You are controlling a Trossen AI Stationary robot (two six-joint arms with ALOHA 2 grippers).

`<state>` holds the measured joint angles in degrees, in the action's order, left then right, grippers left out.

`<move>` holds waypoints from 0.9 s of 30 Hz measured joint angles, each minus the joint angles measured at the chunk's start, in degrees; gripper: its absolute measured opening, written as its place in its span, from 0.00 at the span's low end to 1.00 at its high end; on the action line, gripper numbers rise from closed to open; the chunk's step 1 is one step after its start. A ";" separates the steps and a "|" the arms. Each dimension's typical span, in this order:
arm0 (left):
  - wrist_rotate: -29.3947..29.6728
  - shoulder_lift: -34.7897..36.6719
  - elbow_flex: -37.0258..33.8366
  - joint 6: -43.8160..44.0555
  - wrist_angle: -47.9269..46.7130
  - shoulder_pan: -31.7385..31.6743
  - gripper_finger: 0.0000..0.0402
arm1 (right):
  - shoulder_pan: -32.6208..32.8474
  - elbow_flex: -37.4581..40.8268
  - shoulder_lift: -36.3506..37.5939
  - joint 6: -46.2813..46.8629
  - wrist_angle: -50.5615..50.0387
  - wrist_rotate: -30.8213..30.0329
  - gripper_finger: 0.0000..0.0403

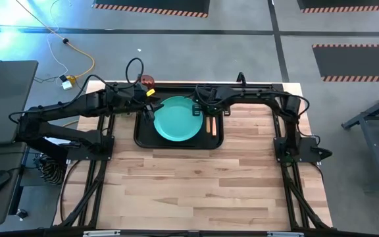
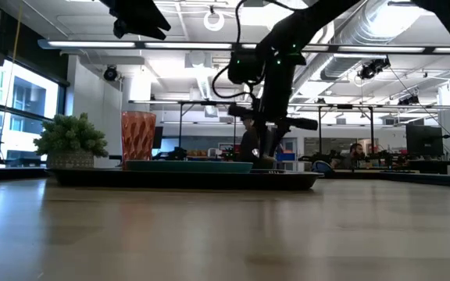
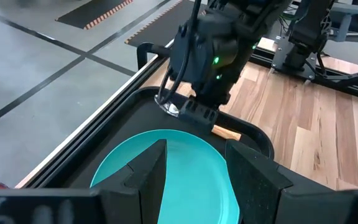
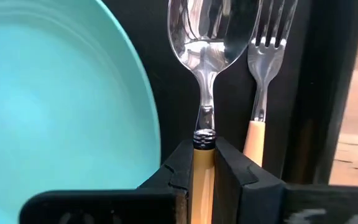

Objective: Pick and place plate/cup/fork/spoon on tray
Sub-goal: Put the brown spoon to the right of the blue plate on the black tray

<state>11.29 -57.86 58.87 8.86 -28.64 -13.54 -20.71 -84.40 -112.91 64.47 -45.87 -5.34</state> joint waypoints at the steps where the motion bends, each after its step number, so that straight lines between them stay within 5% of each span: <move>1: -0.02 0.01 0.00 -0.07 -0.02 0.00 0.39 | 0.00 0.00 -0.48 0.00 0.04 0.05 0.06; 27: -0.02 0.00 0.00 -0.07 -0.23 0.00 0.39 | 0.07 -0.02 -6.28 1.92 0.91 2.65 0.06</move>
<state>11.27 -57.86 58.87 8.80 -28.88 -13.54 -20.64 -84.42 -119.19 66.39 -44.96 -2.68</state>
